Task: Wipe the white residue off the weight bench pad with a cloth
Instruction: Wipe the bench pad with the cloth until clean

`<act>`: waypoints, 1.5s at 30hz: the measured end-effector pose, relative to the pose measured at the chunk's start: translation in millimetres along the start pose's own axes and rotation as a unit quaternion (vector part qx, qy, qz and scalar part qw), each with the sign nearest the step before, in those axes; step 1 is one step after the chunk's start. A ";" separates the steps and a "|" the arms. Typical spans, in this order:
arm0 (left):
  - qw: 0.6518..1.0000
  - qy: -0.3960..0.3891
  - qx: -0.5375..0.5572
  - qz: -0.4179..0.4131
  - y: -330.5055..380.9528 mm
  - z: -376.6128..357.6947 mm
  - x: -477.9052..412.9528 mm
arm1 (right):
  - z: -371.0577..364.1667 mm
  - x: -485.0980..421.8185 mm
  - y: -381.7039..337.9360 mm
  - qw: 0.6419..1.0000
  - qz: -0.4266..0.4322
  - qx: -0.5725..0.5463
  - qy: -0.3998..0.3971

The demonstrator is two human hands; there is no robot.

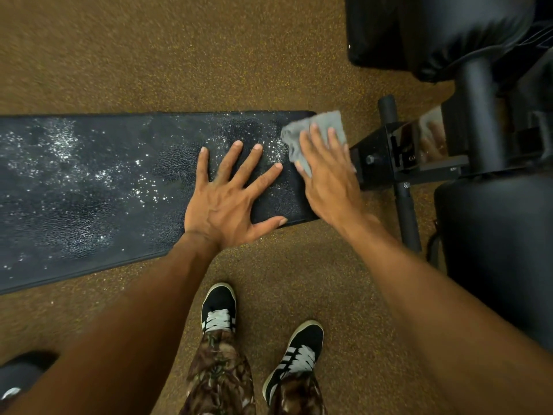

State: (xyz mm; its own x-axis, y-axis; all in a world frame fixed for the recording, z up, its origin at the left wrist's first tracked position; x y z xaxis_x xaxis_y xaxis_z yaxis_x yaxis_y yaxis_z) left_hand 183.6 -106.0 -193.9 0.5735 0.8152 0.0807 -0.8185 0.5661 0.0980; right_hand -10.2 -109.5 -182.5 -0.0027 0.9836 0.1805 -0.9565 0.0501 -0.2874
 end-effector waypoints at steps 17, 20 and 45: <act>1.000 0.001 0.000 0.001 0.5 1.2 0.4 | 4.8 3.2 19.9 0.997 -0.033 -0.048 -0.050; 1.000 0.002 -0.001 0.001 0.8 0.2 0.3 | 7.1 -36.0 11.1 0.991 -0.095 -0.083 -0.035; 1.000 0.011 0.016 0.002 -0.6 0.3 1.1 | 20.5 -30.2 2.5 0.998 0.042 0.012 -0.053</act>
State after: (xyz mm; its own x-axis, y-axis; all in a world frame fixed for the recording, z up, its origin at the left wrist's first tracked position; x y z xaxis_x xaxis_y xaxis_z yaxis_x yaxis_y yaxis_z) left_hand 184.7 -105.5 -193.6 0.5687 0.8204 0.0592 -0.8193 0.5586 0.1294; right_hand -18.5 -142.6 -169.4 -0.1135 0.9599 0.2562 -0.9583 -0.0377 -0.2834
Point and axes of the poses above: each hand's wrist, its own x-axis away from the middle knuckle, its own z-axis out of the back of the hand, y = z × x, the point moved 3 cm from there along -x, towards the middle knuckle
